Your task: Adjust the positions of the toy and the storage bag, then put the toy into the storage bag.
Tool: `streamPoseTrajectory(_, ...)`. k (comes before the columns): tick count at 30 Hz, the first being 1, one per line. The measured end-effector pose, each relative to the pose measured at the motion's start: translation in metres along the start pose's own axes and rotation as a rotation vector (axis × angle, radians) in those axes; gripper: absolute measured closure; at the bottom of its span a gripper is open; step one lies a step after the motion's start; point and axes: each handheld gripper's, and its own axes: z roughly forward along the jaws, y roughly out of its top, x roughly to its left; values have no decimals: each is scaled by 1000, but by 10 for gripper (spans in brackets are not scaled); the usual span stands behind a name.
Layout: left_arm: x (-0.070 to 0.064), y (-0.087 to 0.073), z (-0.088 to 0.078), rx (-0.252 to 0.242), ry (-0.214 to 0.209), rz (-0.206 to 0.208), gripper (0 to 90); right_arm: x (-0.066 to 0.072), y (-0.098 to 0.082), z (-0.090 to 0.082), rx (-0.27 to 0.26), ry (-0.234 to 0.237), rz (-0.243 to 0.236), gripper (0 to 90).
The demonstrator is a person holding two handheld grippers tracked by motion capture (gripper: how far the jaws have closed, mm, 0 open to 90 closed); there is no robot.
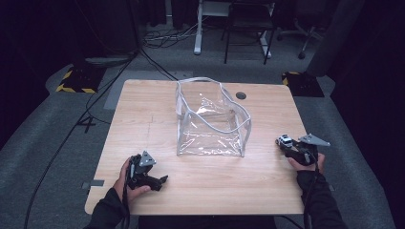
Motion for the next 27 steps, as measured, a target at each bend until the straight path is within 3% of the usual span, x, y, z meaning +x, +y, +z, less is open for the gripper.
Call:
streamPoseTrajectory(12,0,-1,-2,3,9,8,5,0,3,-1,-24,-8,1,480)
streamPoseTrajectory(18,0,-1,-2,3,9,8,6,-4,13,-9,-64,-11,15,480)
streamPoseTrajectory(27,0,-1,-2,3,10,9,5,-3,21,-13,-74,-8,-5,480)
